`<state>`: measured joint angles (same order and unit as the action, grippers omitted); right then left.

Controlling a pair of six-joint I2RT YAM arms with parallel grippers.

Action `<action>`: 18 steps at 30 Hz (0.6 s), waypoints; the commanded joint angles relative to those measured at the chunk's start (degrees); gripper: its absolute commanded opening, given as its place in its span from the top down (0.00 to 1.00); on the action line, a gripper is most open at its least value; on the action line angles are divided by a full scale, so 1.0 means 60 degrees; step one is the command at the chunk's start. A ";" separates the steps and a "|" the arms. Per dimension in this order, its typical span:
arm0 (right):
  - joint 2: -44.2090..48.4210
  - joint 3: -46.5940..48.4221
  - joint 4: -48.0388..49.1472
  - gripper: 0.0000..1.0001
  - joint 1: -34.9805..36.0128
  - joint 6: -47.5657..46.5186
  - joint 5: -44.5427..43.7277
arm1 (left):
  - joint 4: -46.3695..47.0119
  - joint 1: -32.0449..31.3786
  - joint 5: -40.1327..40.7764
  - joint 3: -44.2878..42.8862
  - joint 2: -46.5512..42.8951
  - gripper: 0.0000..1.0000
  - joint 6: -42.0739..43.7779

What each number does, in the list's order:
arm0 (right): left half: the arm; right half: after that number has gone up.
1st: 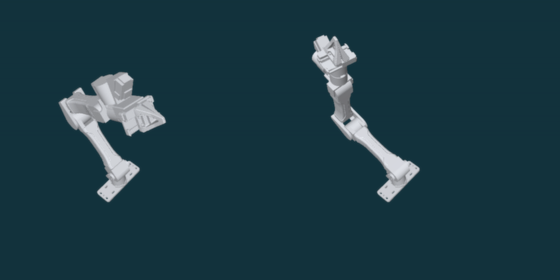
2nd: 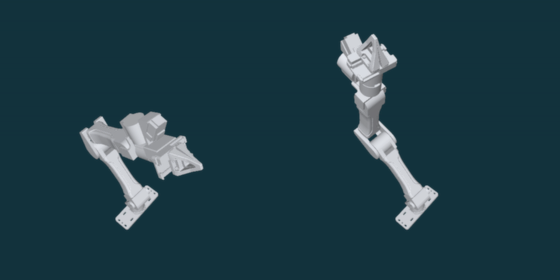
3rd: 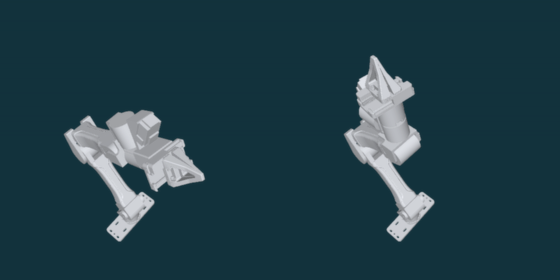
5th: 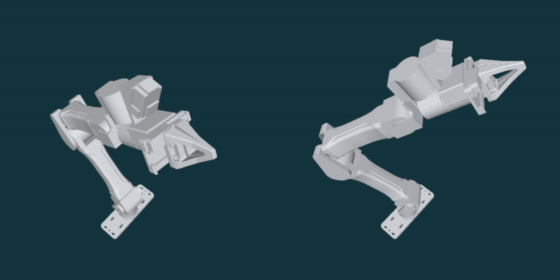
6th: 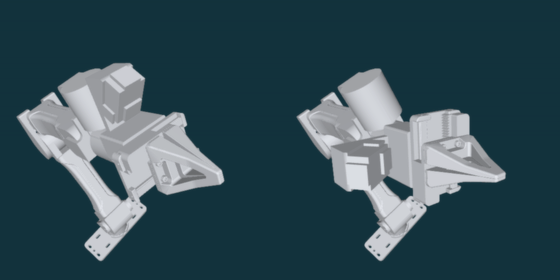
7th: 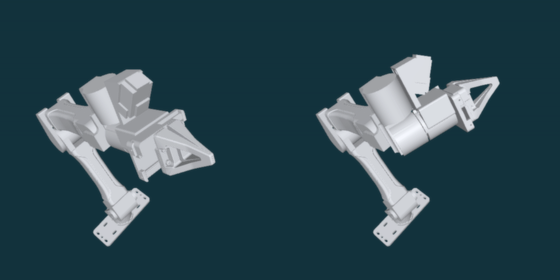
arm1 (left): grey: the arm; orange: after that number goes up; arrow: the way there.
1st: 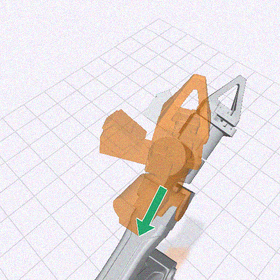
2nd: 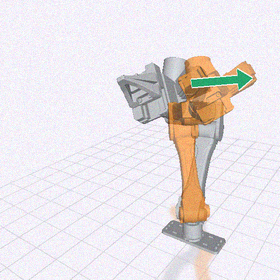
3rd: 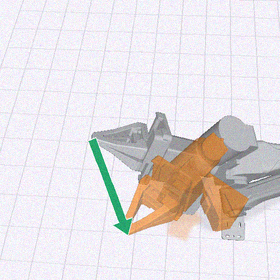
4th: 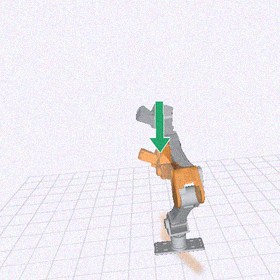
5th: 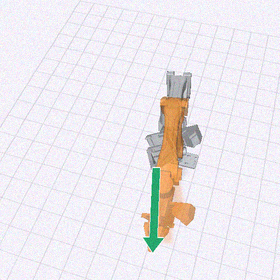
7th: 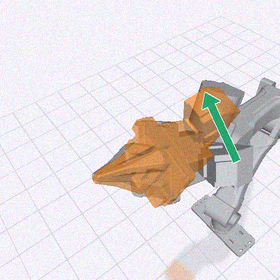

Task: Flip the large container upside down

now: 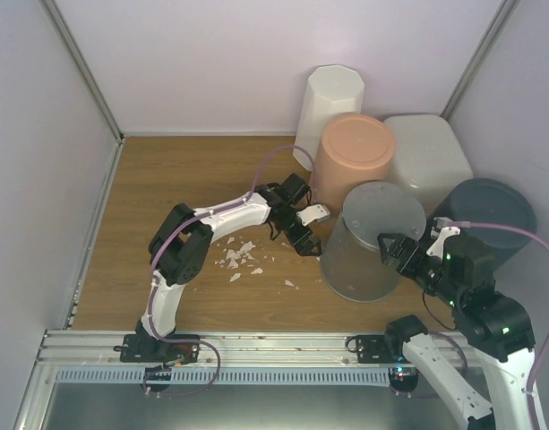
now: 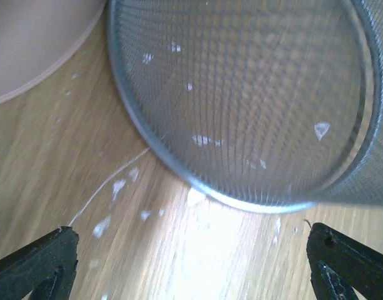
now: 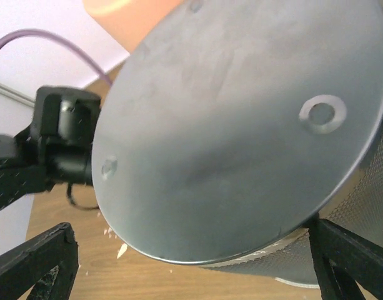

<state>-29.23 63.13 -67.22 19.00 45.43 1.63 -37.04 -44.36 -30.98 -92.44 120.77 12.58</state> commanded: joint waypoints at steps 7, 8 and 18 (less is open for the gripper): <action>-0.1127 0.0533 0.2539 0.00 0.0027 -0.1107 -0.2503 | -0.0015 0.1291 0.1835 0.0614 -0.4557 0.01 0.0337; -0.1233 0.0577 0.2591 0.00 0.0019 -0.1256 -0.2627 | 0.0040 0.1465 0.1812 0.0660 -0.4934 0.01 0.0266; -0.0919 0.0874 0.2521 0.00 0.0026 -0.1699 -0.2267 | 0.0200 0.2445 0.2218 0.1095 -0.6648 0.01 0.0406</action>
<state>-37.58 65.93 -52.88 19.00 36.62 -10.63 -35.86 -32.34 -19.09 -85.23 80.71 14.59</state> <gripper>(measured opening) 0.997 0.989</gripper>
